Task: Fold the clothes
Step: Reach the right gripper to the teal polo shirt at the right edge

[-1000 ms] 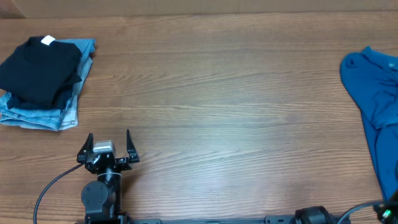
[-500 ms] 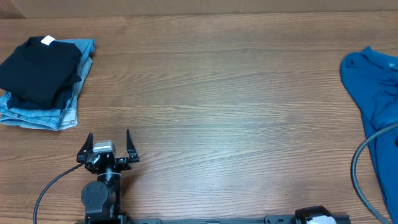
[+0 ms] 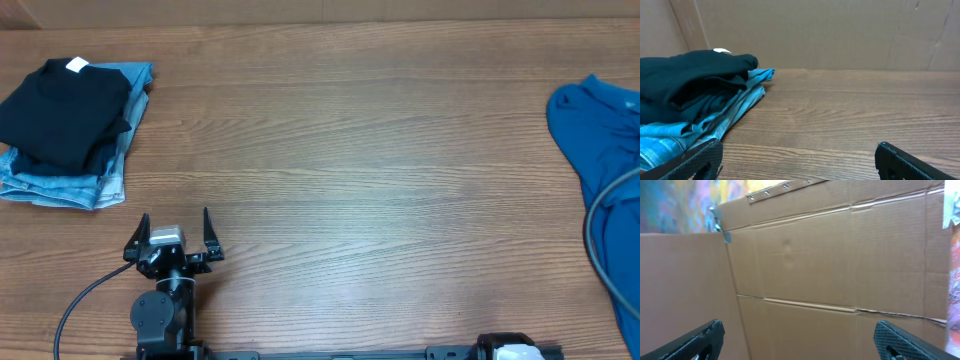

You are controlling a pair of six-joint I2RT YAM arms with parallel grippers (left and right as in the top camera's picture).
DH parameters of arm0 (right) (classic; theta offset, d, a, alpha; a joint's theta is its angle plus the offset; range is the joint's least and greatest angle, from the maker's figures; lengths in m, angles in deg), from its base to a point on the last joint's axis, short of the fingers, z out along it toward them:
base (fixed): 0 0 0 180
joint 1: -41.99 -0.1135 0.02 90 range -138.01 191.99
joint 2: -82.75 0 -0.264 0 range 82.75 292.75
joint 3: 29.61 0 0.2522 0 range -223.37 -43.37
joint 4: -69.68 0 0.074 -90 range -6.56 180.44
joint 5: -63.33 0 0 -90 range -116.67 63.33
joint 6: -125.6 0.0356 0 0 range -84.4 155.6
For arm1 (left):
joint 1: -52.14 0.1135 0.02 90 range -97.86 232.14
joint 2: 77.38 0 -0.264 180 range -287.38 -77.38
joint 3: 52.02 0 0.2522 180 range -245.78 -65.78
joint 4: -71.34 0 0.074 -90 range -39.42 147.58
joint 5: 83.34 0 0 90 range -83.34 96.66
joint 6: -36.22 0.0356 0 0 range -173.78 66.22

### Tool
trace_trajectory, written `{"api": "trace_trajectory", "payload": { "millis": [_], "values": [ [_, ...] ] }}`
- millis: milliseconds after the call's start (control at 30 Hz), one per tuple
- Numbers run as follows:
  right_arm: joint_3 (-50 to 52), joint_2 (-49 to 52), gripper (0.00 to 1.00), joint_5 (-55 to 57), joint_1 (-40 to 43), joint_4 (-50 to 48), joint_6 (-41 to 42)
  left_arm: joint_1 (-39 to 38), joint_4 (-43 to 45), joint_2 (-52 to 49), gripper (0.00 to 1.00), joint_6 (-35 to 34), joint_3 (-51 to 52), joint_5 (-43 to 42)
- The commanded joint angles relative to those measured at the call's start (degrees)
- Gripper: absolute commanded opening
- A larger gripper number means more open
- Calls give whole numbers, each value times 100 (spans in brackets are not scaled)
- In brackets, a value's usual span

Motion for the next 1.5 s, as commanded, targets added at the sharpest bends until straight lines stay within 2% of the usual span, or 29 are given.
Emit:
{"api": "trace_trajectory", "payload": {
  "millis": [0,133,200,333,400,500,633,800,1033,1167,1467],
  "values": [
    [-98,334,100,-396,605,-11,-59,-33,24,52,100,-55,24,59],
    [-98,699,100,-1543,1558,503,76,-33,22,52,100,-55,24,59],
    [-98,911,100,-2474,2227,933,538,-33,22,52,100,-55,24,59],
    [-98,1591,100,-5241,4004,1720,1790,-33,22,52,100,-55,24,59],
    [-96,2070,100,-6334,4645,2046,2072,-33,24,52,100,-55,24,59],
    [-96,2879,100,-6841,5045,2546,2072,-33,22,52,100,-52,24,59],
    [-94,3670,100,-6857,5010,2962,2057,-33,22,52,100,-55,24,59],
    [-85,4406,100,-6929,4922,3034,2059,-33,22,52,100,-55,24,59],
    [-83,5104,100,-7639,4905,3104,2037,-33,24,52,100,-55,24,59],
    [-81,5333,95,-7945,4660,3082,1392,-33,24,52,100,-55,24,57],
    [-81,5796,93,-6627,3464,2151,1239,-33,22,52,100,-55,24,59]
  ]
}}
